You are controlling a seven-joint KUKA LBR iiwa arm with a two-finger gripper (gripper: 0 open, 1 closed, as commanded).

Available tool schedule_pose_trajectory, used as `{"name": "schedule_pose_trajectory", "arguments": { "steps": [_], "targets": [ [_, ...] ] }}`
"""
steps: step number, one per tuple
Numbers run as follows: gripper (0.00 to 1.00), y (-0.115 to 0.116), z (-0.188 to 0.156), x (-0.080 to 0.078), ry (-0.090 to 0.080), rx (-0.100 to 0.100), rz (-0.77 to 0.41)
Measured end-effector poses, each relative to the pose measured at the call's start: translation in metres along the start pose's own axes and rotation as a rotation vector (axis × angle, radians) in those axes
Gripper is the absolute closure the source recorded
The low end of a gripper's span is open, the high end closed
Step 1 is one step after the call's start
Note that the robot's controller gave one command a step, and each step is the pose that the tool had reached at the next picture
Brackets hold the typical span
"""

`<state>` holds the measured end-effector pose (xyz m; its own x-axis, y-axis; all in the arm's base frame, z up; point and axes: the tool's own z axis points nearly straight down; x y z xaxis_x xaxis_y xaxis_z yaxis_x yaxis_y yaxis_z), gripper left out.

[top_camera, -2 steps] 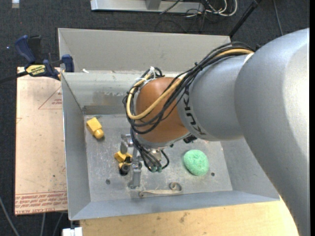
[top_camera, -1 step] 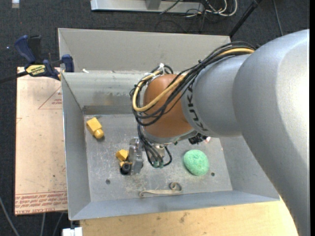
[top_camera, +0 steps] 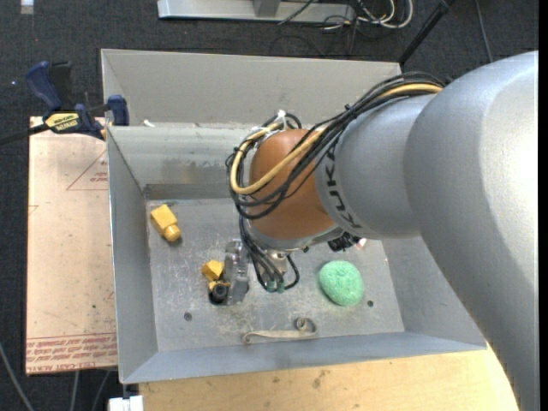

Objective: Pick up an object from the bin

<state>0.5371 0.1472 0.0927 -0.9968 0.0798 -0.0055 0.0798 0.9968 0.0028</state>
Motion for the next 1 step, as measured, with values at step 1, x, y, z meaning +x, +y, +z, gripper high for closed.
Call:
{"name": "schedule_pose_trajectory", "arguments": {
  "steps": [1],
  "targets": [
    [1.00, 0.0019, -0.0320, 0.0081, 0.007, 0.002, -0.015]
  ]
}}
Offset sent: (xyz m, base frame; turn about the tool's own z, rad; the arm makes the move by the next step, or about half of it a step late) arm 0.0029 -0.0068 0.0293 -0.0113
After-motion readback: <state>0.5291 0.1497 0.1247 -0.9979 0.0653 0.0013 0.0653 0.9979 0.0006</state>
